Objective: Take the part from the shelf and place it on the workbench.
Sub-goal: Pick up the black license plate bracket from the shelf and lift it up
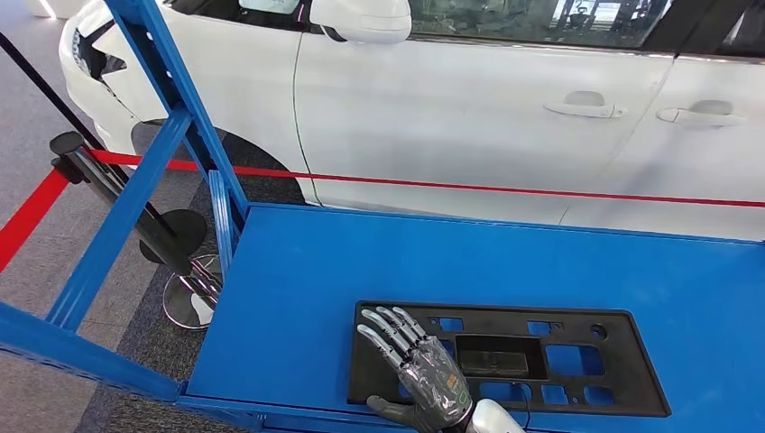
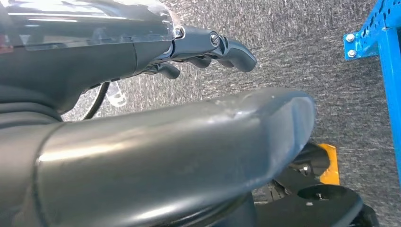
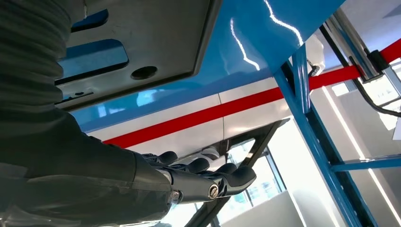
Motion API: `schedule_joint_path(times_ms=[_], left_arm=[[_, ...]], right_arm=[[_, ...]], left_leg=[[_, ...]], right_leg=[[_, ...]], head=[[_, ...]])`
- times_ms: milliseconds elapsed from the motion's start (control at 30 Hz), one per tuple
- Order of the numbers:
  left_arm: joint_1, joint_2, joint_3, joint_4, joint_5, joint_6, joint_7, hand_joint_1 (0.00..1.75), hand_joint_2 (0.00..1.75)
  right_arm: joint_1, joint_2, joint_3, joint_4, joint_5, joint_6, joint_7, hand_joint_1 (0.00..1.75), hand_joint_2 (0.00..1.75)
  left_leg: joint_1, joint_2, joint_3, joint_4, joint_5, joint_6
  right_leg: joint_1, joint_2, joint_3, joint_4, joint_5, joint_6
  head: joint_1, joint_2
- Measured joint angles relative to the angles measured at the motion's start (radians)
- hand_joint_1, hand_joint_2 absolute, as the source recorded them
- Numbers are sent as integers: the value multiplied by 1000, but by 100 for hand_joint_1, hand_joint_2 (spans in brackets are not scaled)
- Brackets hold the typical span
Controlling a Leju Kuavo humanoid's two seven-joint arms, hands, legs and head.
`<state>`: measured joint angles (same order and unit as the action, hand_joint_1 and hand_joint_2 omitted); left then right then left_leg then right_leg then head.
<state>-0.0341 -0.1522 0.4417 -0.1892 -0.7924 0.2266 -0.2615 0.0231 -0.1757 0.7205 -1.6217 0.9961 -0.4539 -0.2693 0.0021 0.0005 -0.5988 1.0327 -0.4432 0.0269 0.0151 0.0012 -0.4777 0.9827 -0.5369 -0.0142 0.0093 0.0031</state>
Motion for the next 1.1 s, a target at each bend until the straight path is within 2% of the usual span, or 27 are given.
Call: schedule_joint_path(times_ms=[167, 267, 367, 467, 533, 600, 633, 667, 700, 767, 800, 833, 900, 967, 1000, 1033, 1100], left_arm=[[0, 1, 14, 0, 5, -12, -2, 0, 0], [0, 2, 21, 0, 4, -8, -2, 0, 0], [0, 2, 33, 0, 3, -4, 0, 0, 0], [0, 0, 40, 0, -1, -2, 3, 0, 0], [0, -3, 43, 0, -4, -3, 5, 0, 0], [-1, -4, 48, 0, -4, -4, 6, 0, 0], [-1, -4, 51, 0, -4, -5, 6, 0, 0], [-1, -5, 54, 0, -5, -6, 6, 0, 0], [-1, -5, 57, 0, -5, -7, 6, 0, 0], [-1, -5, 60, 0, -6, -8, 7, 0, 0], [-1, -5, 61, 0, -6, -8, 7, 0, 0], [-1, -5, 62, 0, -7, -8, 8, 0, 0], [-1, -5, 64, 0, -11, -7, 10, 0, 0], [-1, -5, 65, 0, -14, -7, 12, 0, 0], [-2, -5, 65, 0, -14, -7, 12, 0, 0], [-2, -5, 66, 0, -15, -7, 13, 0, 0], [-1, -5, 66, 0, -16, -7, 15, 0, 0]], right_arm=[[8, 6, -5, -4, 23, -40, -10, 0, 175], [18, 12, -14, -27, 39, -128, -31, 0, 175], [34, 40, -33, -88, -17, -213, -101, 0, 175], [50, 82, -72, -166, -90, -241, -182, 0, 175], [62, 103, -99, -208, -108, -243, -205, 0, 175], [75, 114, -118, -232, -113, -243, -208, 0, 175], [81, 117, -124, -238, -117, -243, -208, 0, 175], [88, 120, -129, -243, -122, -243, -208, 0, 175], [93, 123, -133, -247, -127, -243, -208, 0, 175], [100, 128, -139, -253, -134, -243, -208, 0, 175], [102, 130, -141, -255, -137, -243, -209, 0, 175], [105, 132, -143, -257, -139, -243, -210, 0, 175], [108, 136, -145, -259, -142, -244, -212, 0, 175], [110, 138, -147, -259, -144, -244, -213, 0, 175], [110, 140, -147, -259, -144, -244, -213, 0, 175], [111, 141, -147, -259, -145, -243, -213, 0, 175], [112, 142, -148, -259, -146, -243, -212, 0, 175]], left_leg=[[-2, 0, 0, 1, -1, 1], [-5, 0, 0, 2, -3, 4], [-10, 0, 1, 3, -5, 9], [-3, 2, 8, -11, 1, 17], [3, 5, 14, -23, 5, 21], [5, 7, 16, -25, 4, 23], [6, 7, 16, -24, 3, 22], [9, 8, 16, -23, 3, 20], [12, 8, 17, -20, 2, 17], [19, 6, 17, -13, -2, 7], [21, 5, 17, -9, -3, -1], [21, 4, 16, -7, -3, -9], [20, 3, 14, -6, 3, -26], [24, 3, 9, -2, -3, -40], [25, 3, 1, 17, -24, -44], [27, 3, -14, 56, -59, -46], [26, 3, -55, 179, -142, -46]], right_leg=[[-2, 0, 1, -1, 0, 1], [-4, 0, 1, -1, -2, 4], [-8, 0, 2, -1, -3, 9], [-9, 1, 1, 10, -14, 20], [-14, 1, -32, 84, -61, 31], [-23, 1, -101, 212, -118, 41], [-30, 1, -130, 259, -126, 47], [-36, 0, -144, 275, -114, 52], [-41, 0, -140, 254, -84, 58], [-51, -1, -87, 133, -9, 67], [-51, 2, -62, 79, 15, 66], [-50, 4, -47, 43, 28, 62], [-41, 10, -48, 31, 32, 46], [-41, 9, -56, 27, 39, 27], [-42, 8, -59, 24, 45, 16], [-41, 5, -64, 22, 51, 7], [-33, 1, -77, 23, 60, -7]], head=[[0, 0], [0, 0], [0, 0], [0, 0], [3, 0], [5, 0], [5, 0], [5, 0], [5, 0], [6, 0], [7, 0], [7, 0], [7, 0], [6, 0], [5, 0], [4, 0], [2, 0]])
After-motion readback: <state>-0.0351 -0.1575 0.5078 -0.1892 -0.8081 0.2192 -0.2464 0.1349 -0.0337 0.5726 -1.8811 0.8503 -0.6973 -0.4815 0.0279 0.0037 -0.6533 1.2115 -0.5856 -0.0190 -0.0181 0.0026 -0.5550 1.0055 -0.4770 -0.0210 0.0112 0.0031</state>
